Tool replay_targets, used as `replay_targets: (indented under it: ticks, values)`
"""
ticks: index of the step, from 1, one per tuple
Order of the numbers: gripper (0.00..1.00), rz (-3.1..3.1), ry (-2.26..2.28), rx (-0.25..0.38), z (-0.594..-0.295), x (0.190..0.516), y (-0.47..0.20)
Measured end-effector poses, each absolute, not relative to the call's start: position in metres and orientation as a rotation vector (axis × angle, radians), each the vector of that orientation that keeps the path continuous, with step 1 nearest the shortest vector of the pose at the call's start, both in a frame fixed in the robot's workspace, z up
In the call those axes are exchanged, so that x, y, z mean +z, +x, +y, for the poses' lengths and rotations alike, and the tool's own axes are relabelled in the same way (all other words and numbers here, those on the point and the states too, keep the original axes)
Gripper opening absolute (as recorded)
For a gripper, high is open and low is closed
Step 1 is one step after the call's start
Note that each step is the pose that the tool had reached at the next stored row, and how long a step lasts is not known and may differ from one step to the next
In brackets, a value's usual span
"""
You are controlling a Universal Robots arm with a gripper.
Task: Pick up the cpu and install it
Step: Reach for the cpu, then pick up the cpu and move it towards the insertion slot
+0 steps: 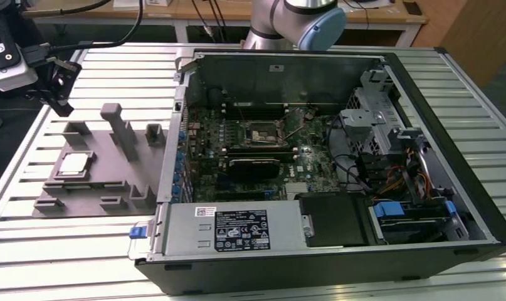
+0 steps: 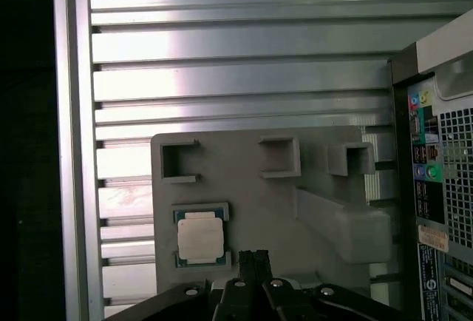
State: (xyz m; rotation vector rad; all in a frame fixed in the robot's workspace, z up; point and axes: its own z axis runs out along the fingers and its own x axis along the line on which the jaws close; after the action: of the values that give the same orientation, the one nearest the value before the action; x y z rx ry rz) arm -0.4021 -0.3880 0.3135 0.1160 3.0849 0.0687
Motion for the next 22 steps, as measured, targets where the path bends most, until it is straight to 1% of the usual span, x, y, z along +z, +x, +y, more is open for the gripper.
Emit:
replay_targets:
  ticks: [22]
  values:
    - [0.11, 3.085, 0.116, 0.069, -0.388, 0.302, -0.408]
